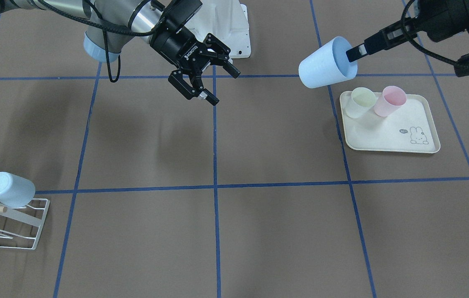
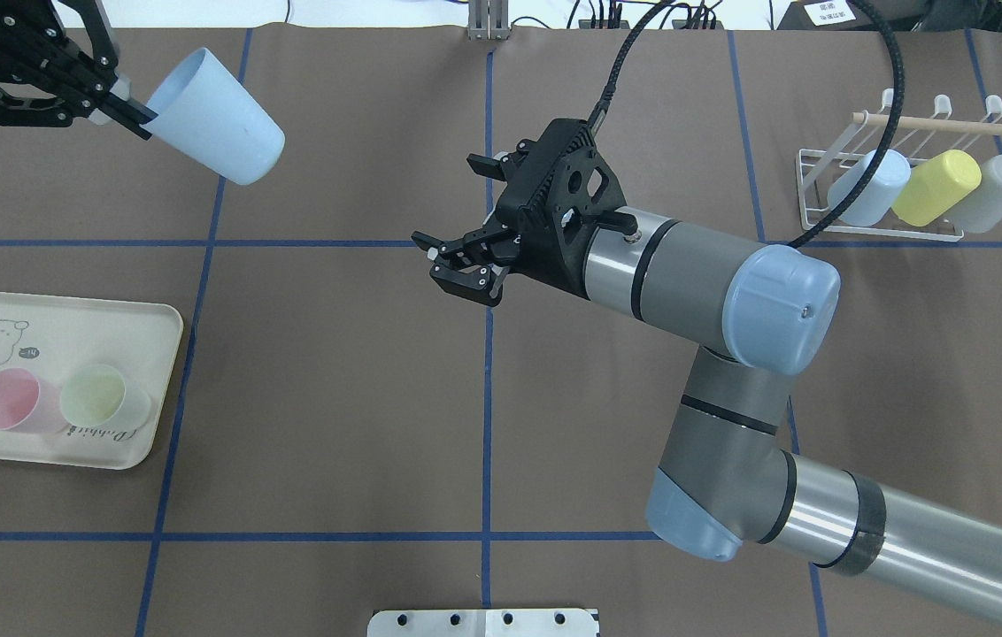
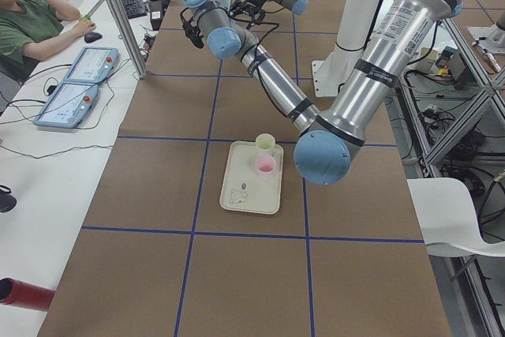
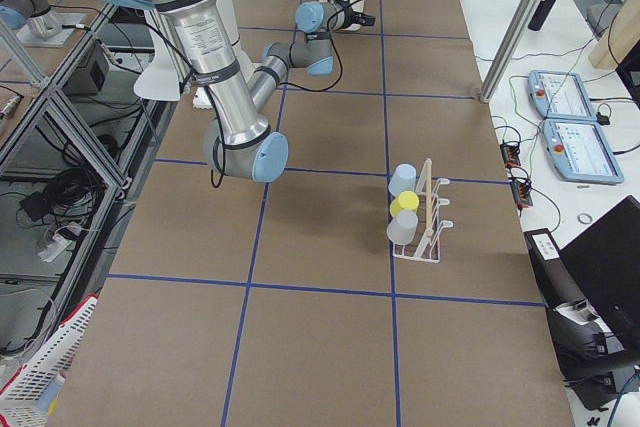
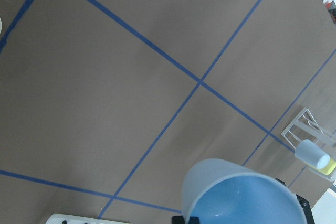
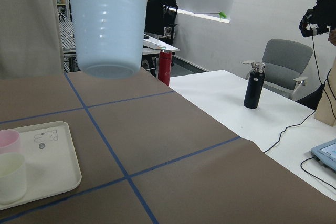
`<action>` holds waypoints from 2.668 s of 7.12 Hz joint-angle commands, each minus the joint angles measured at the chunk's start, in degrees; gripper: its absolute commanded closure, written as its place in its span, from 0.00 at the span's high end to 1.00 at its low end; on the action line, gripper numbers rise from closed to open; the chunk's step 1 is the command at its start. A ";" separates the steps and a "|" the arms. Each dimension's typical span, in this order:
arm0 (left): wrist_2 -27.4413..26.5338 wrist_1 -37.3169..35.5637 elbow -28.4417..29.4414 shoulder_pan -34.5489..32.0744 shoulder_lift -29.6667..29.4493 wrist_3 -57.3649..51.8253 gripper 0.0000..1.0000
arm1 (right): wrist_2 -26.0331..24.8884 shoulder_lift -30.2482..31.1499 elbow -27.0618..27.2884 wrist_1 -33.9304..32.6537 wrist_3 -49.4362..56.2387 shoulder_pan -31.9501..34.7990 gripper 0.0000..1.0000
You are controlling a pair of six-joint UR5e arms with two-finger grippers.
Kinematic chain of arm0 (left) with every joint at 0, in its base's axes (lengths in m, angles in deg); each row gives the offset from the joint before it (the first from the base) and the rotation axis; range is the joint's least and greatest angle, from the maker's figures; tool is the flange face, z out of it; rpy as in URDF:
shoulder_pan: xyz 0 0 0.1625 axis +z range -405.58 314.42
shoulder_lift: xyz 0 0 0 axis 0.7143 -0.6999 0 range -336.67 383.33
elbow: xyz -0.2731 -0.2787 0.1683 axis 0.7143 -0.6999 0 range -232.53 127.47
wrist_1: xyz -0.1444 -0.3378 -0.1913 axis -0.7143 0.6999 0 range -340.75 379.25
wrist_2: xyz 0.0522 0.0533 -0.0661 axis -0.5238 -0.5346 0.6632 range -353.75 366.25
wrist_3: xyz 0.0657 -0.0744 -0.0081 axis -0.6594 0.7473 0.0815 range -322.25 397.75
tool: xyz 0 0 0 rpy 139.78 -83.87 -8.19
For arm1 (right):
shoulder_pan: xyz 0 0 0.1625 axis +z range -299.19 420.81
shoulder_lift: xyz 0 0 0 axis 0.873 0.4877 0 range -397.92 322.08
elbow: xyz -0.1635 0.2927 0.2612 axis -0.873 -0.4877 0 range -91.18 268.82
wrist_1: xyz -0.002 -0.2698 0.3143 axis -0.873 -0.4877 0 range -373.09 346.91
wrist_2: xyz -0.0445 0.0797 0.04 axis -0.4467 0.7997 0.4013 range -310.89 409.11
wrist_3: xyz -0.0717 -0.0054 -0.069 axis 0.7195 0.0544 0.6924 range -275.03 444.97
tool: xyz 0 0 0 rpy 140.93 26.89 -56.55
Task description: Transfer IKEA cup to right arm and place on rack
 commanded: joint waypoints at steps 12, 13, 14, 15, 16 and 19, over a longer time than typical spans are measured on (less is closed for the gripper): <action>-3.87 0.27 0.31 8.00 -8.03 9.46 0.00 | -16.56 -4.11 0.22 2.18 5.77 -9.10 0.96; -3.87 0.27 0.31 8.26 -7.94 9.46 0.00 | -16.65 -4.11 0.22 2.18 5.94 -9.02 0.96; -3.87 0.27 0.39 8.52 -7.94 9.46 0.00 | -17.00 -4.11 0.30 2.18 5.94 -9.02 0.97; -3.87 0.27 0.31 8.61 -7.77 9.46 0.00 | -16.92 -4.11 0.22 2.18 5.94 -8.93 0.97; -3.87 0.27 0.31 8.61 -7.68 9.46 0.00 | -17.00 -4.02 0.22 2.18 5.94 -8.84 0.97; -3.87 0.27 0.40 9.05 -7.77 9.46 0.00 | -17.79 -4.29 0.48 2.18 5.94 -8.93 0.98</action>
